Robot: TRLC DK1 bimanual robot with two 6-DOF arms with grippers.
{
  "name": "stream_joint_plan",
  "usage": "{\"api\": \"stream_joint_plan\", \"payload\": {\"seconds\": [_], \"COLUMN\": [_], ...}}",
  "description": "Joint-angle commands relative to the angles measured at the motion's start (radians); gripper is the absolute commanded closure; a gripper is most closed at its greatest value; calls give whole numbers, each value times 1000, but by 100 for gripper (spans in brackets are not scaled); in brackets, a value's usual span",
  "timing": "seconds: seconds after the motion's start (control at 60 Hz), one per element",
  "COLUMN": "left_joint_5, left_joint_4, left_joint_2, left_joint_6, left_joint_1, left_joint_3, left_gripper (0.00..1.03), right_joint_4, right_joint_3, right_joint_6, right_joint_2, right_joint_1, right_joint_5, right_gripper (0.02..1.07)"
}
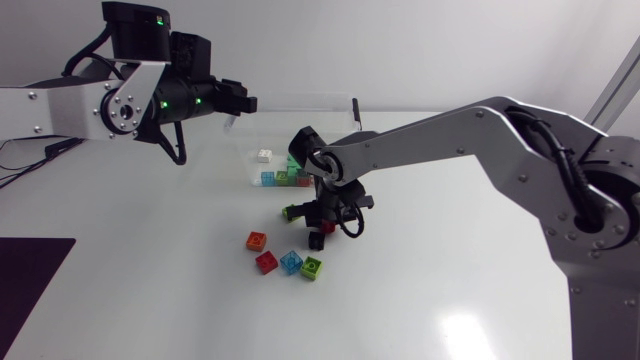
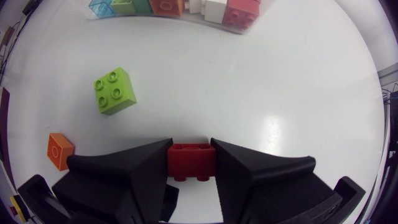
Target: Place the duplo bricks in the container
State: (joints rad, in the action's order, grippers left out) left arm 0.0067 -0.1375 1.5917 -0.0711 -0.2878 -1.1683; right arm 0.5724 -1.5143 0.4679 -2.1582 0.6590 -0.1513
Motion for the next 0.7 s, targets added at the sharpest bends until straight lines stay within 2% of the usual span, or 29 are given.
{"api": "stream_joint_plan", "payload": {"seconds": [0.0, 0.283, 0.45, 0.55, 0.633, 0.683], "left_joint_5": [15, 29, 49, 52, 52, 52], "left_joint_4": [-14, 47, 220, 289, 349, 426], "left_joint_2": [50, 189, 337, 395, 438, 476], "left_joint_6": [13, 27, 34, 34, 33, 27], "left_joint_1": [10, 4, 12, 21, 29, 32], "left_joint_3": [-50, -214, -430, -536, -625, -700], "left_gripper": [74, 74, 71, 67, 50, 28], "right_joint_4": [-9, -3, 3, 1, -5, -11], "right_joint_3": [43, 57, 34, 20, 13, 6], "right_joint_6": [-15, -77, -109, -127, -140, -144], "right_joint_2": [83, 271, 365, 406, 431, 440], "right_joint_1": [-10, -41, -39, -39, -39, -39], "right_joint_5": [-7, -10, -8, -8, -8, -8], "right_gripper": [67, 67, 66, 67, 66, 66]}}
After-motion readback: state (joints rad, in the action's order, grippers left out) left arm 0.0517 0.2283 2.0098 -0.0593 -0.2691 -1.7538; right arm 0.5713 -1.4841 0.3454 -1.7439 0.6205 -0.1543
